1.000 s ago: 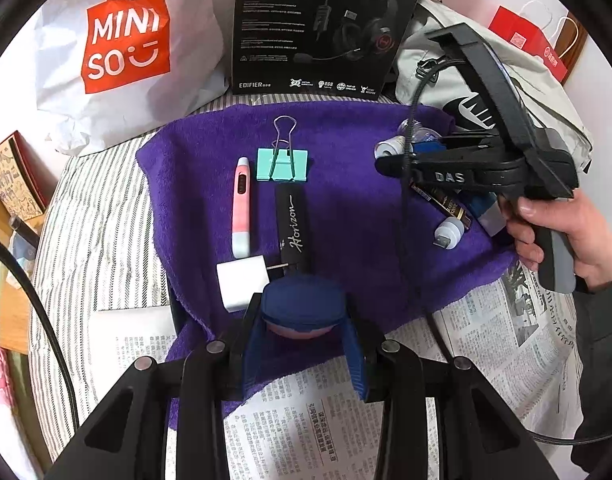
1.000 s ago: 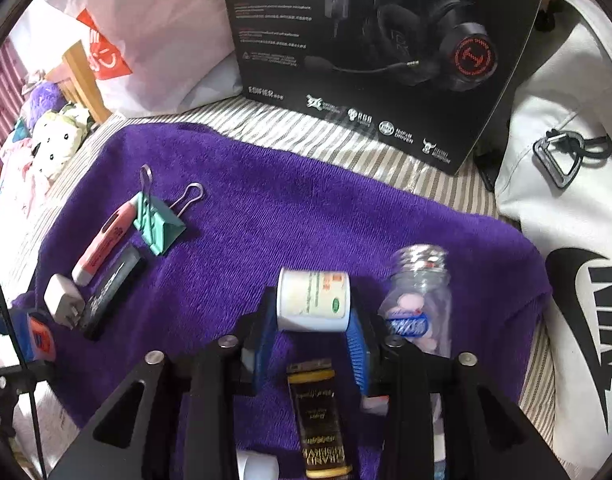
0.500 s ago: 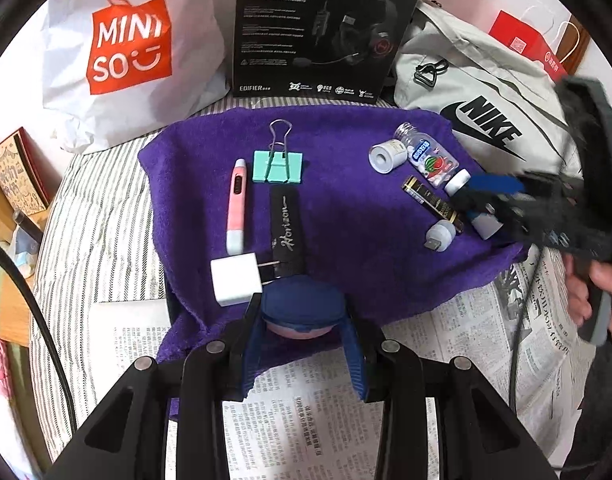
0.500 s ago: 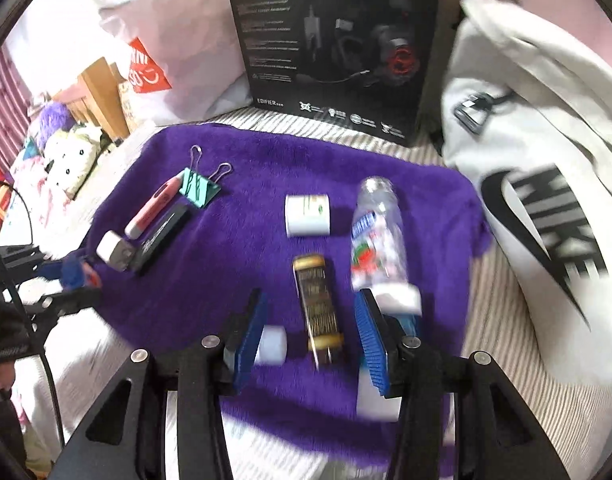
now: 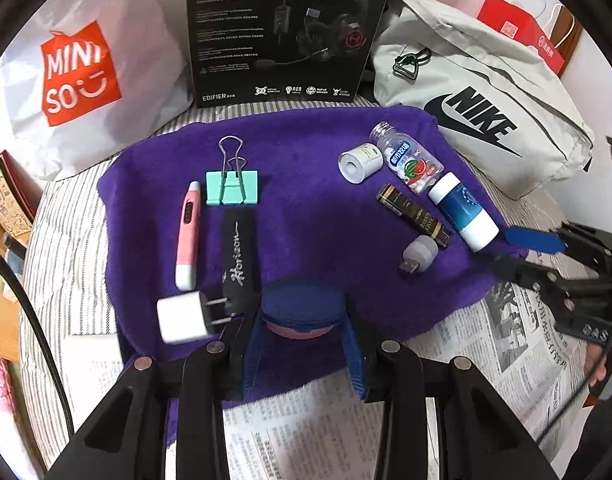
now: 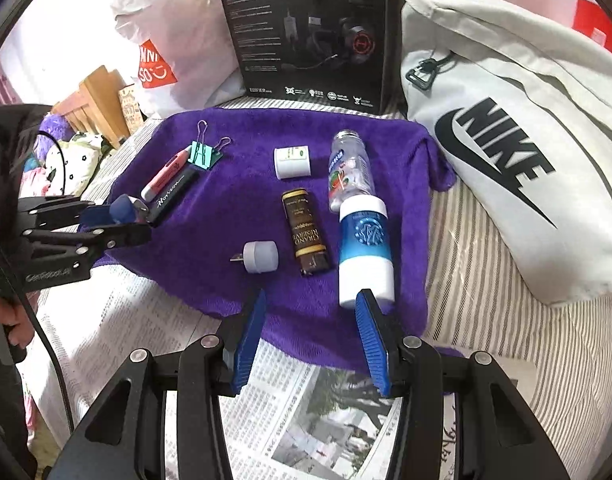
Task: Organize rigid objects
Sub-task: 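Lower the jar and pill bottle onto the towel and open both grippers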
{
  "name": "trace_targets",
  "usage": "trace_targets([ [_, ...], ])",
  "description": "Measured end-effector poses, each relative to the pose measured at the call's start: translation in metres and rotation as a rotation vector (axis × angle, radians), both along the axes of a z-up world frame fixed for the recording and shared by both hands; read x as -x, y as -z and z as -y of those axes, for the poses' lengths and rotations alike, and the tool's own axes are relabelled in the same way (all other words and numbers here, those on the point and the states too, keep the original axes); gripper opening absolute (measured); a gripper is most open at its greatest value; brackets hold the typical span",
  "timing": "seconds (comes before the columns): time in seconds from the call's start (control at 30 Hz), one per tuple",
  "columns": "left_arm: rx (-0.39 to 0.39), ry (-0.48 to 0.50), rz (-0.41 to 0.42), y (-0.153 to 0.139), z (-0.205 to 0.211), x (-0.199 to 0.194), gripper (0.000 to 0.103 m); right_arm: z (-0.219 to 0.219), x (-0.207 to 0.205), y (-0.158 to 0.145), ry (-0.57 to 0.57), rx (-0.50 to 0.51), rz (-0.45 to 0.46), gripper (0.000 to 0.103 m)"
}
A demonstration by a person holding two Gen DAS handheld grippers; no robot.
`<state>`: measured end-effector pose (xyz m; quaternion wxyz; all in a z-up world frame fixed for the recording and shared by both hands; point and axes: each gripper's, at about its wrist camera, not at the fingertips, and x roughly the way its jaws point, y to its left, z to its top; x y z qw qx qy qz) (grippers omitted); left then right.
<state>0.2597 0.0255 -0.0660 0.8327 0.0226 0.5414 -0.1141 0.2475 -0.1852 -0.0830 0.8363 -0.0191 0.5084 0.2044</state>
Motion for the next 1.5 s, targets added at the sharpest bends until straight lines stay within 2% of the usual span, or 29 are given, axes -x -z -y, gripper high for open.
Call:
trace_targets([
  [0.33, -0.022, 0.003, -0.025, 0.02, 0.011, -0.026, 0.034, 0.008, 0.017, 0.004, 0.044, -0.073, -0.03, 0.047],
  [0.47, -0.114, 0.027, -0.02, 0.029, 0.022, -0.035, 0.034, 0.007, 0.019, 0.007, 0.034, -0.069, -0.037, 0.047],
  [0.57, -0.129, 0.034, -0.017, 0.032, 0.024, -0.038, 0.034, 0.008, 0.016, 0.008, 0.037, -0.045, -0.041, 0.047],
  [0.83, -0.134, 0.037, -0.009, 0.037, 0.025, -0.038, 0.036, 0.014, 0.022, 0.01, 0.06, -0.087, -0.061, 0.047],
  [0.93, -0.135, 0.033, -0.009, 0.038, 0.025, -0.035, 0.042, 0.016, 0.027, 0.012, 0.072, -0.091, -0.077, 0.047],
  [0.97, -0.13, 0.033, -0.015, 0.038, 0.025, -0.033, 0.048, 0.017, 0.027, 0.013, 0.077, -0.094, -0.081, 0.048],
  [1.0, -0.12, 0.039, -0.027, 0.039, 0.026, -0.03, 0.058, 0.019, 0.03, 0.013, 0.082, -0.096, -0.086, 0.049],
  [1.07, -0.115, 0.059, -0.038, 0.041, 0.031, -0.022, 0.068, 0.02, 0.032, 0.014, 0.088, -0.088, -0.091, 0.059],
  [1.27, -0.13, 0.008, -0.014, 0.029, 0.032, -0.003, 0.074, 0.025, 0.041, 0.01, 0.111, -0.07, -0.098, 0.067],
  [1.37, -0.137, -0.013, 0.013, 0.013, 0.028, 0.011, 0.082, 0.027, 0.048, 0.005, 0.123, -0.057, -0.094, 0.073],
  [1.43, -0.12, -0.01, 0.024, 0.003, 0.026, 0.021, 0.091, 0.028, 0.053, 0.0, 0.13, -0.067, -0.094, 0.077],
  [1.5, -0.079, -0.01, 0.036, -0.011, 0.025, 0.037, 0.093, 0.028, 0.058, -0.005, 0.14, -0.077, -0.092, 0.081],
])
